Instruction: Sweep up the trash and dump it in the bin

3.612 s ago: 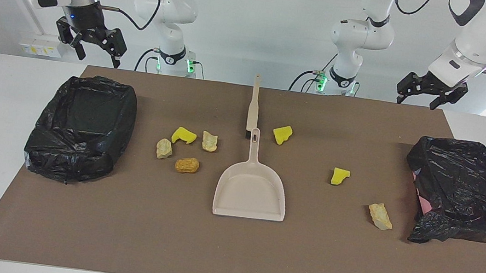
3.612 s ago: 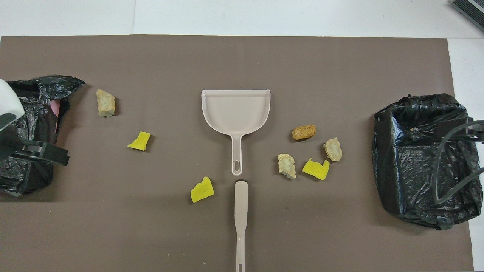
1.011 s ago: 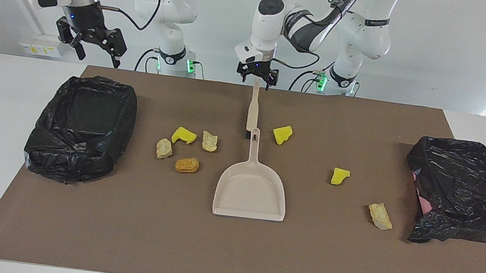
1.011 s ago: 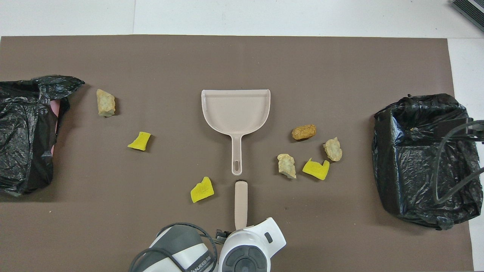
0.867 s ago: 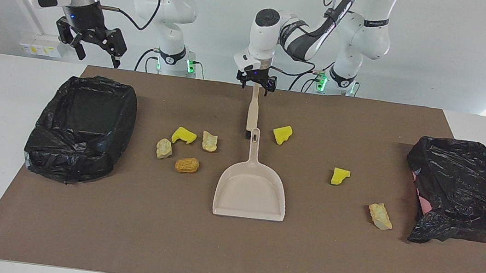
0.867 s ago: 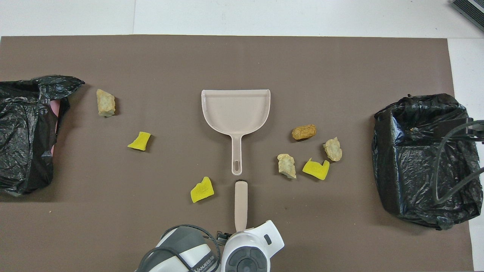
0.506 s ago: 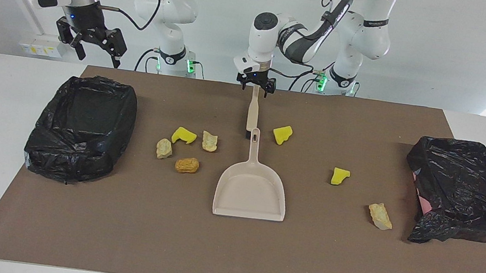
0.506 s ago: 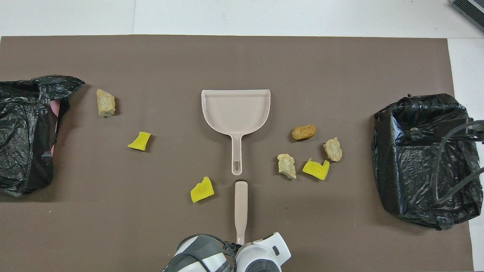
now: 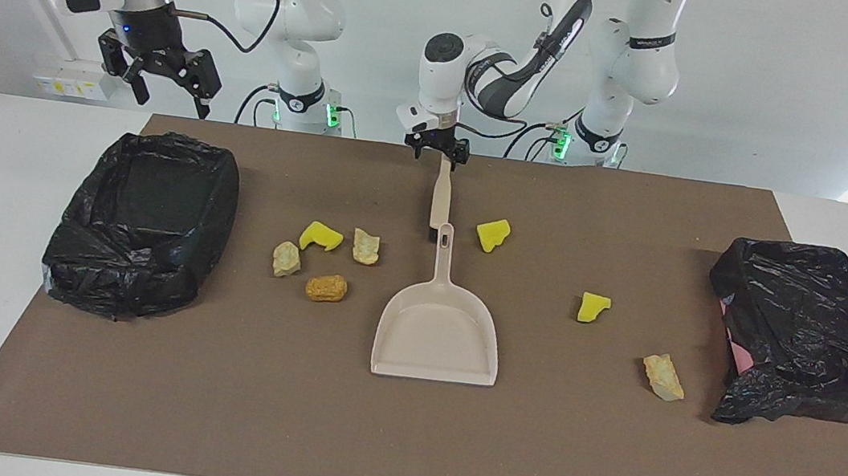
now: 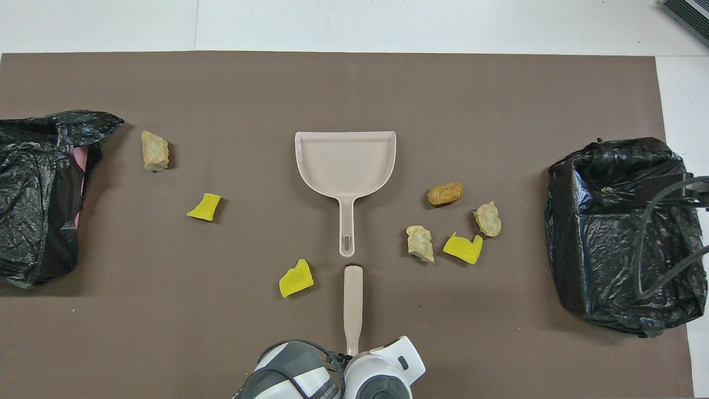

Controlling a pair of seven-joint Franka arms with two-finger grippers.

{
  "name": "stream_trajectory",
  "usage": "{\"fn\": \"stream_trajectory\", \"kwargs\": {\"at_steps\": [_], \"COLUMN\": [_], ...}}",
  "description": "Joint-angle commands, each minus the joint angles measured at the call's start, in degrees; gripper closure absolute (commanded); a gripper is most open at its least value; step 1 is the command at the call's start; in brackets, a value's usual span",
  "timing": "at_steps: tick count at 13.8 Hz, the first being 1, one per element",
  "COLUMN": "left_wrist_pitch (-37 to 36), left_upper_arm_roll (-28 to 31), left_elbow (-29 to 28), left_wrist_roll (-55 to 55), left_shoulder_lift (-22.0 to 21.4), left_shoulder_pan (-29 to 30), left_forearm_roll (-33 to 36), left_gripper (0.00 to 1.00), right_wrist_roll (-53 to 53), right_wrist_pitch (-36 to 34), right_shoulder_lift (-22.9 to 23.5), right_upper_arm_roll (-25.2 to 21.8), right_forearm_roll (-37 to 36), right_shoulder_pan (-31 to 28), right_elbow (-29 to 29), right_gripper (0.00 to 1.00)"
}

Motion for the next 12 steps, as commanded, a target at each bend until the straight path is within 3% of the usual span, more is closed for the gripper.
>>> {"fn": "stream_trajectory", "kwargs": {"at_steps": [1,3,6,10,12], "left_wrist_pitch": [-3.4,-4.0,-4.4,-4.2,-4.3], "left_upper_arm_roll": [0.5,0.5,0.5,0.5,0.5], "left_elbow": [0.9,1.1,1.1,1.1,1.1], "left_wrist_roll": [-0.3,-0.3,-0.3,-0.4,-0.4], "left_shoulder_lift": [-2.0,-2.1,-2.1,-2.1,-2.1], "left_shoulder_pan": [1.2,1.3,1.3,1.4,1.4], "left_forearm_roll": [-0.2,-0.2,-0.2,-0.2,-0.2], "left_gripper": [0.0,0.02,0.18,0.22,0.41], "right_wrist_roll": [-1.1,-1.1,-1.1,-1.1,-1.1], "right_wrist_pitch": [0.3,0.3,0.3,0.3,0.3], "right_shoulder_lift": [-0.4,-0.4,-0.4,-0.4,-0.4], "right_upper_arm_roll": [-0.3,-0.3,-0.2,-0.3,-0.3], "right_forearm_roll": [1.3,1.3,1.3,1.3,1.3], "right_shoulder_pan": [-0.1,-0.1,-0.1,-0.1,-0.1], "right_elbow": [-0.4,-0.5,-0.5,-0.5,-0.5], "right_gripper": [0.0,0.0,0.0,0.0,0.0]}}
